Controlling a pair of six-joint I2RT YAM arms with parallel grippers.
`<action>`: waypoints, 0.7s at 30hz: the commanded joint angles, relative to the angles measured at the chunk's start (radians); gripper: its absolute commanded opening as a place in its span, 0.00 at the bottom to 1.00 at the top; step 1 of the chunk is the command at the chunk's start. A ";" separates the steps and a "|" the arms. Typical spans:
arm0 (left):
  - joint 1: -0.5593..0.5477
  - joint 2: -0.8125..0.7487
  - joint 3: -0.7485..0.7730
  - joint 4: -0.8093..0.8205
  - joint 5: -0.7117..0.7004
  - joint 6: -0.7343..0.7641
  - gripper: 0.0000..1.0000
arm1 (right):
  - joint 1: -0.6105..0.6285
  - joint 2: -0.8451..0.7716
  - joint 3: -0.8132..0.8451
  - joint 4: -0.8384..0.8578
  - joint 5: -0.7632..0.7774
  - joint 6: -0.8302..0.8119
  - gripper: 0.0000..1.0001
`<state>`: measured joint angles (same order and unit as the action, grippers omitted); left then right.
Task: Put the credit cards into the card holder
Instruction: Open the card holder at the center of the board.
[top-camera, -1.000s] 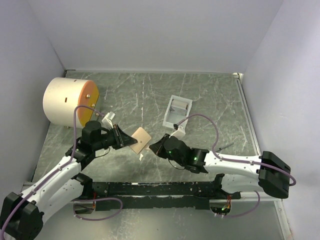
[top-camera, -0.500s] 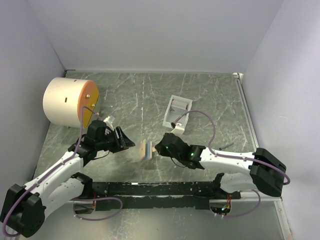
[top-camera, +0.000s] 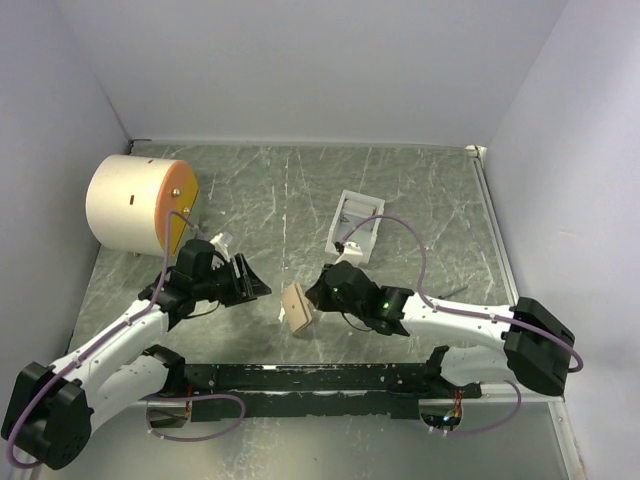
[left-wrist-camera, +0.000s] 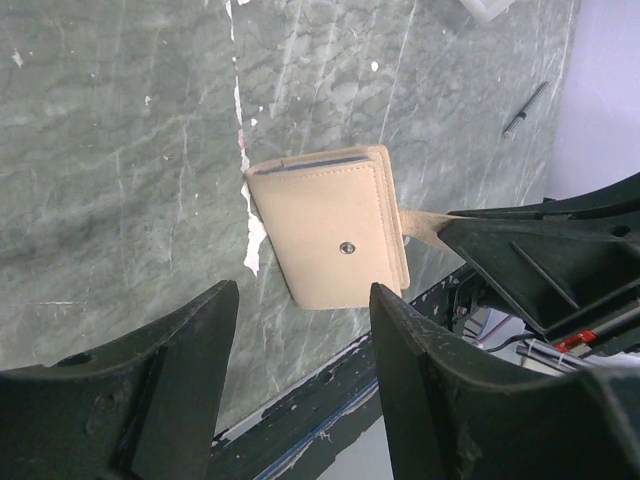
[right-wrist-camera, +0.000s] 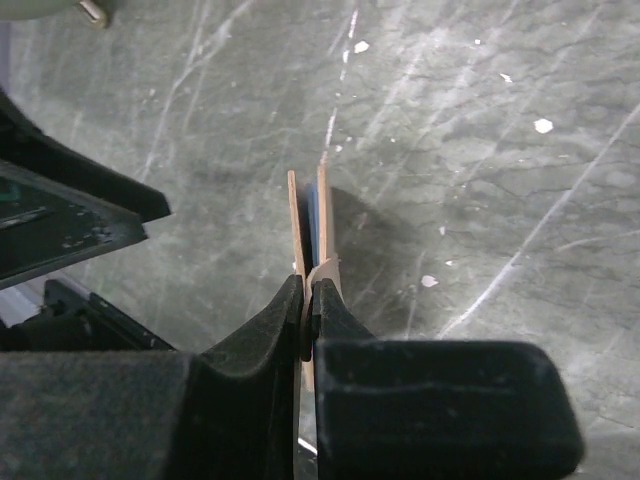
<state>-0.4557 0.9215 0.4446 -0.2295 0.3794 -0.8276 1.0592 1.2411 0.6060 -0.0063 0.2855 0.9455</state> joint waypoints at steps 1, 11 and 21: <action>-0.004 0.013 0.018 0.047 0.046 0.012 0.66 | -0.006 -0.038 0.021 0.049 -0.053 0.033 0.00; -0.004 0.013 0.015 0.022 0.034 0.022 0.66 | -0.005 -0.027 -0.004 0.105 -0.096 0.087 0.00; -0.005 0.014 -0.002 -0.001 0.006 0.021 0.63 | -0.005 -0.045 0.001 0.040 -0.026 0.072 0.00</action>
<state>-0.4557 0.9398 0.4446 -0.2180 0.3958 -0.8188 1.0592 1.2140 0.6056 0.0605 0.2089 1.0222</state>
